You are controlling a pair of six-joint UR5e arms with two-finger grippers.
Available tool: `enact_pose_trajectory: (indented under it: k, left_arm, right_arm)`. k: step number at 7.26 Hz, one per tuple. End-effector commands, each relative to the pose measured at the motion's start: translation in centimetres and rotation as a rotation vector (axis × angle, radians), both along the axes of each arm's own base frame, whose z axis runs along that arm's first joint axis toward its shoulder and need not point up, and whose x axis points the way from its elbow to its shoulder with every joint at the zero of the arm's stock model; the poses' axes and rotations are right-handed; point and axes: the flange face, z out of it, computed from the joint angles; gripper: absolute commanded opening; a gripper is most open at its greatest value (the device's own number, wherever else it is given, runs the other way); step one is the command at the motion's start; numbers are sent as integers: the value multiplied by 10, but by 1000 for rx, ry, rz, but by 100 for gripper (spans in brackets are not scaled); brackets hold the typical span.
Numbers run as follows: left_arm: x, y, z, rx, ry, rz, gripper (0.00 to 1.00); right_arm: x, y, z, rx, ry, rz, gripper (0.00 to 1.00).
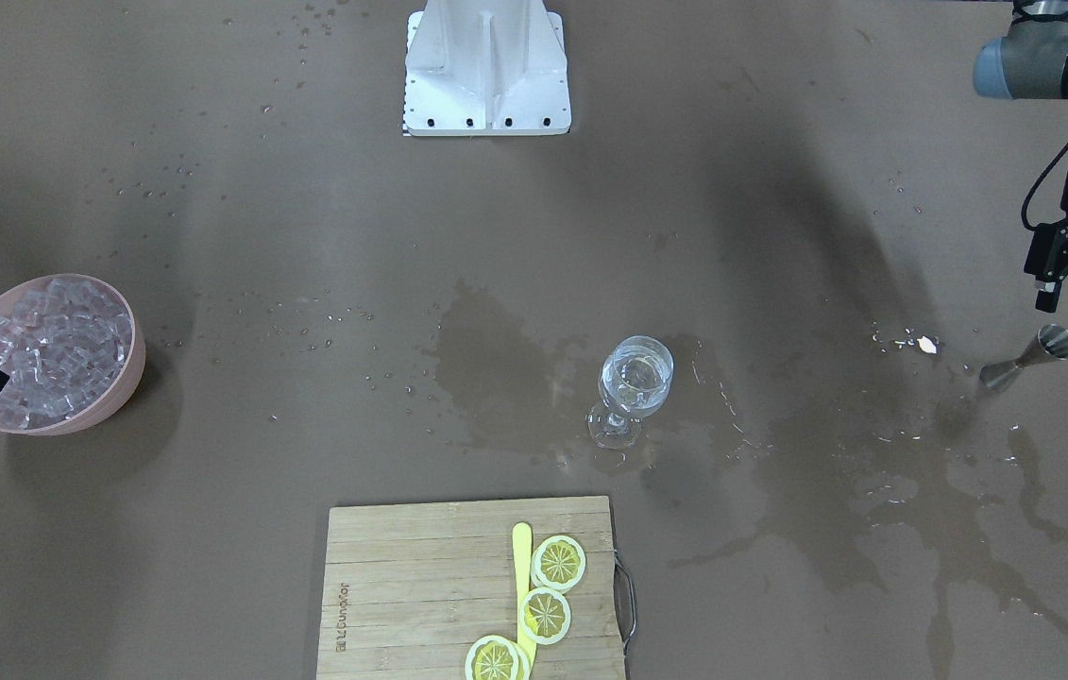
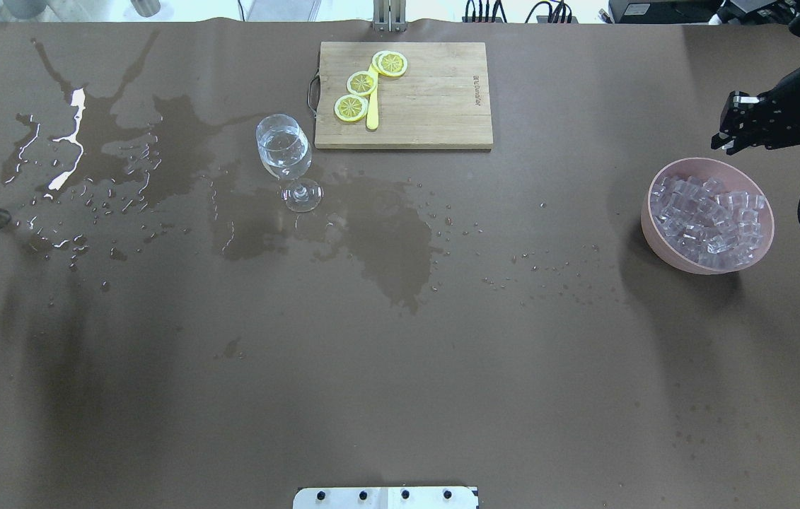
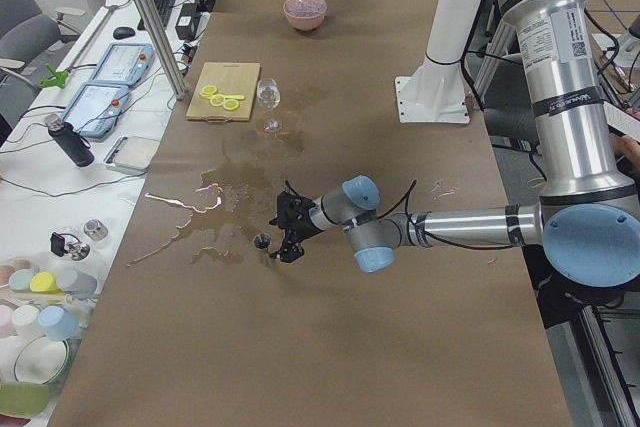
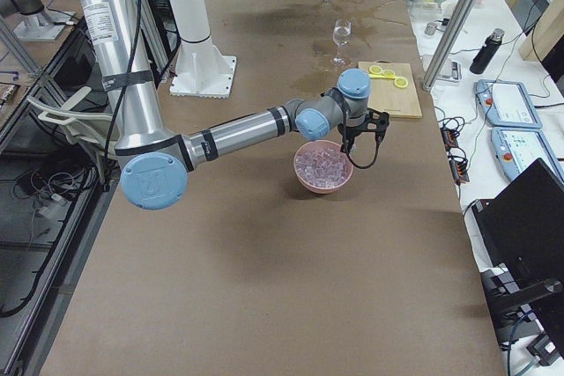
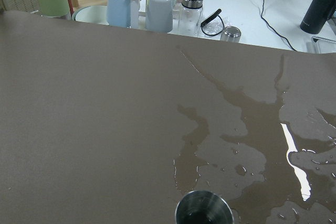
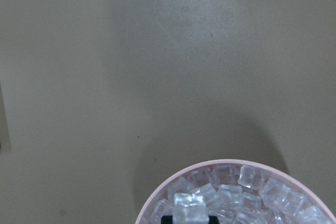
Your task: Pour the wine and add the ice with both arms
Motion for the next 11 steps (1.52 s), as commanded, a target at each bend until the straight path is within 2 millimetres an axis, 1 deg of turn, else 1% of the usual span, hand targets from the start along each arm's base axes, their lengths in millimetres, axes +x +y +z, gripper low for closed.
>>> enact_pose_trajectory:
  k: [1,2,3,4,5,7,8,9,10,11]
  left_arm:
    - [22,5,16,14,-51,-17,97]
    - [36,-2,20,44,-45,-23,97]
    - [41,0,20,45,-47,-15,97]
    - [47,2,24,53,-67,-21,97]
    - [51,1,33,52,-74,-23,97]
    - [61,-3,42,51,-95,-29,96]
    - [72,-9,47,58,-106,-38,96]
    - [73,-9,50,69,-104,-44,95]
    - [77,-10,52,83,-106,-61,94]
    - [74,-10,48,115,-102,-91,94]
  right_arm:
    - [14,-6,-2,46,35,-14,1]
    - [18,-8,-3,59,60,4,1]
    - [21,-11,-9,31,70,10,0]
    - [22,-14,-27,28,79,15,0]
    - [27,-12,-32,54,77,10,0]
    - [28,-13,-32,127,102,-45,0]
    - [28,-15,-34,140,112,-47,0]
    - [29,-15,-35,143,110,-46,0]
    - [37,-16,-37,146,103,-36,0]
    - [41,-10,-40,152,101,-34,0]
